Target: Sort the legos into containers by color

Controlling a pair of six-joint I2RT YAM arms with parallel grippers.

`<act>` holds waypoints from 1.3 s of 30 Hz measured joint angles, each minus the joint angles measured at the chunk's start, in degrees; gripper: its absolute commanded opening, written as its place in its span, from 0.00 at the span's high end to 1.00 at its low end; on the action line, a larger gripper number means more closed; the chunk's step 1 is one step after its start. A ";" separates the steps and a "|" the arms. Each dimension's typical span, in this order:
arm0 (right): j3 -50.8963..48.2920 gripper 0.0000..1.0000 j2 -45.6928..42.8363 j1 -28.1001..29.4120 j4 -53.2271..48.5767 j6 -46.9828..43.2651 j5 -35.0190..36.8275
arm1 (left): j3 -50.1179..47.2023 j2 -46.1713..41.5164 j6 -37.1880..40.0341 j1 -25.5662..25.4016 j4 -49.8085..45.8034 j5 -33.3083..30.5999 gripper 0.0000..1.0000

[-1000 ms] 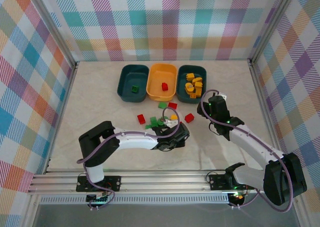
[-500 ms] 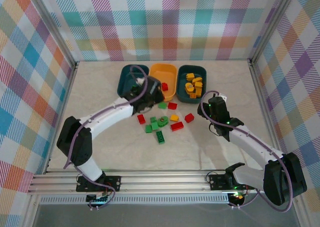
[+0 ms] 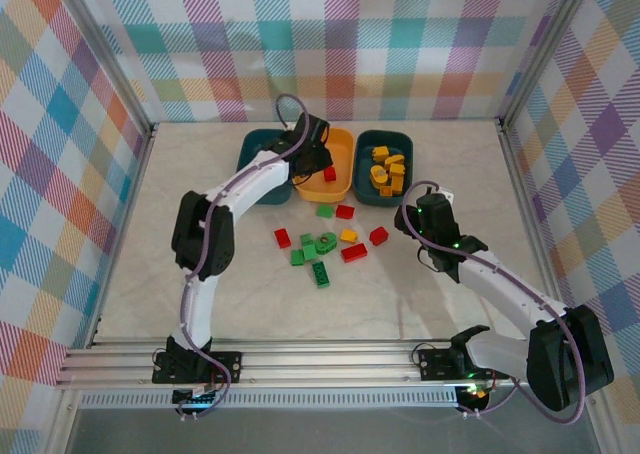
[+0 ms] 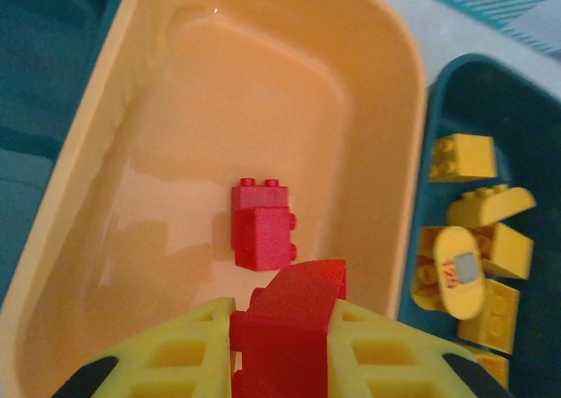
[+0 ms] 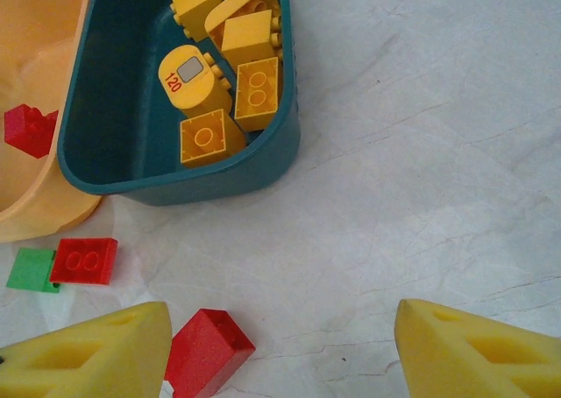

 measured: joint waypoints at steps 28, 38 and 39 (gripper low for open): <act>-0.28 0.30 -0.02 0.00 0.55 0.42 -2.71 | -31.76 -26.49 0.66 -9.14 -1.75 -1.07 0.33; -0.31 0.30 2.73 0.00 1.09 1.29 -4.68 | -43.52 -27.15 -2.38 -12.33 -1.18 -1.66 0.37; -0.31 0.30 2.80 0.00 1.09 1.29 -4.68 | -43.52 -26.73 -2.84 -12.37 -0.87 -1.99 0.38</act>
